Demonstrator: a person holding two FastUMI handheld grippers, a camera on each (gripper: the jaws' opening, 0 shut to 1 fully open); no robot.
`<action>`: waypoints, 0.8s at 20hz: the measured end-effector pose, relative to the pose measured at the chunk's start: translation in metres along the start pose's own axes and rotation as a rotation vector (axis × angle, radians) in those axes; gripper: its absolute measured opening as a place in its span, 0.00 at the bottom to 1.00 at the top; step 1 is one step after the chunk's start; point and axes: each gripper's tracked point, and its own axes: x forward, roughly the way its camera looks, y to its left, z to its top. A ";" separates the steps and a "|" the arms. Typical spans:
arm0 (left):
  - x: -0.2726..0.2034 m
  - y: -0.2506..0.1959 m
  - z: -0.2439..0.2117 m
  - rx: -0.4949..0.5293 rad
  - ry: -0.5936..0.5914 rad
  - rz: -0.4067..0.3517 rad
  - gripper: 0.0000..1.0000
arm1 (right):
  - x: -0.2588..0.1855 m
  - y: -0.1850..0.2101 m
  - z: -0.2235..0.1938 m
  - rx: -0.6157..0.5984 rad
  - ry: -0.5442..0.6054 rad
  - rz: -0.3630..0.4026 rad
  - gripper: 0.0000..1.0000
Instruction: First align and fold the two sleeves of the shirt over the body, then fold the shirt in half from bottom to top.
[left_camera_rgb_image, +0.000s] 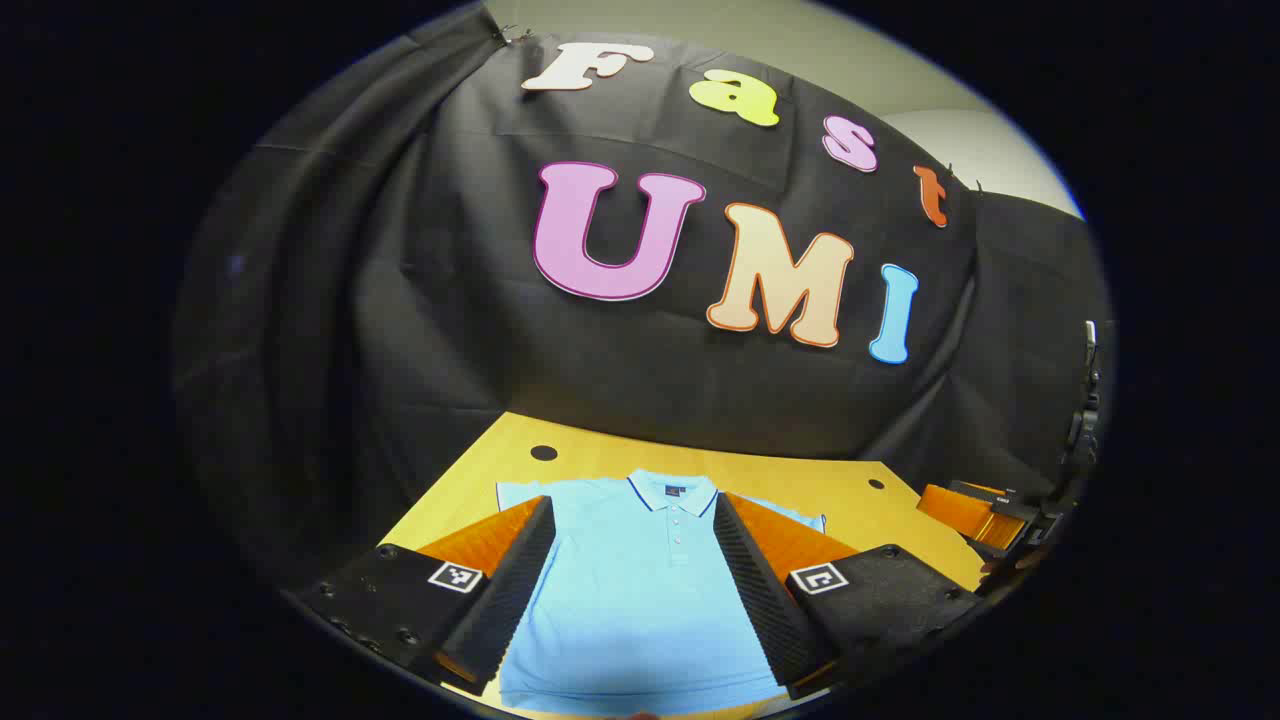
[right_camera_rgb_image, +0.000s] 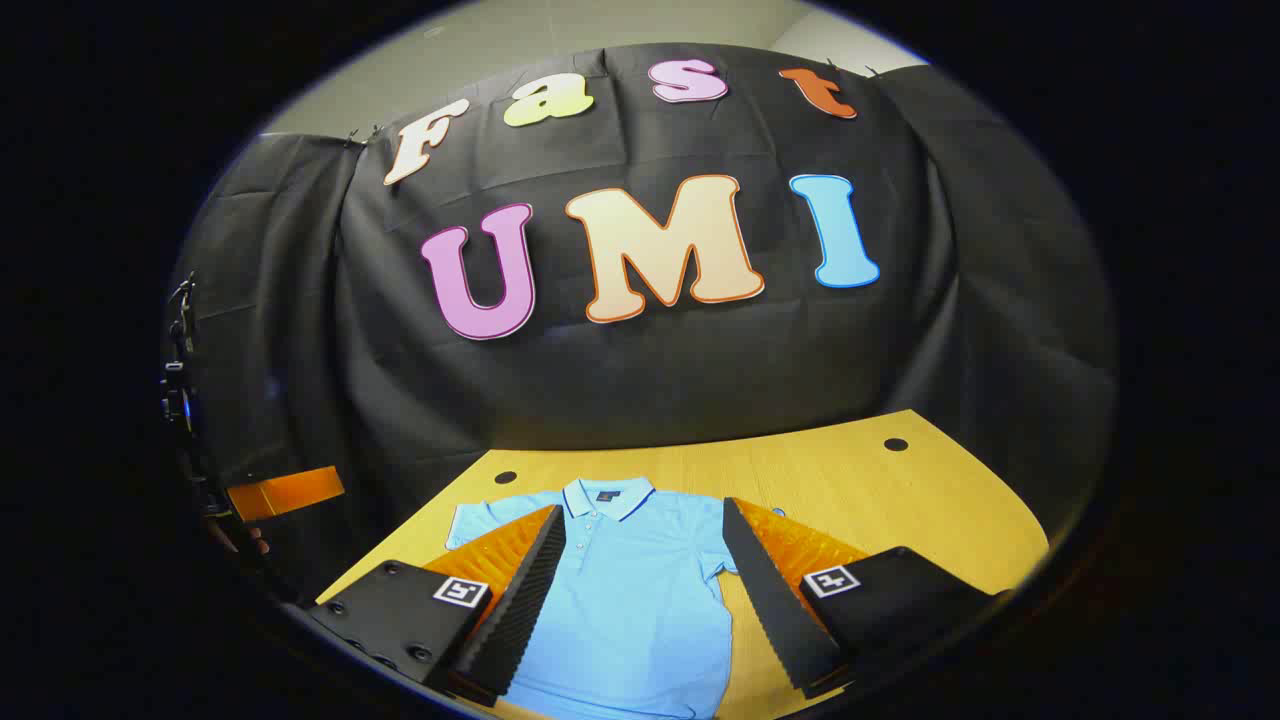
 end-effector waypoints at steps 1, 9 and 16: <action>0.001 -0.002 -0.001 0.002 0.003 -0.004 0.95 | 0.001 -0.001 0.001 -0.005 0.000 -0.004 0.98; 0.001 -0.008 -0.006 0.025 0.023 -0.020 0.95 | 0.005 -0.009 -0.002 0.016 0.007 -0.009 0.98; -0.001 -0.013 -0.015 0.049 0.040 -0.024 0.95 | 0.012 -0.017 -0.008 0.017 0.029 -0.014 0.98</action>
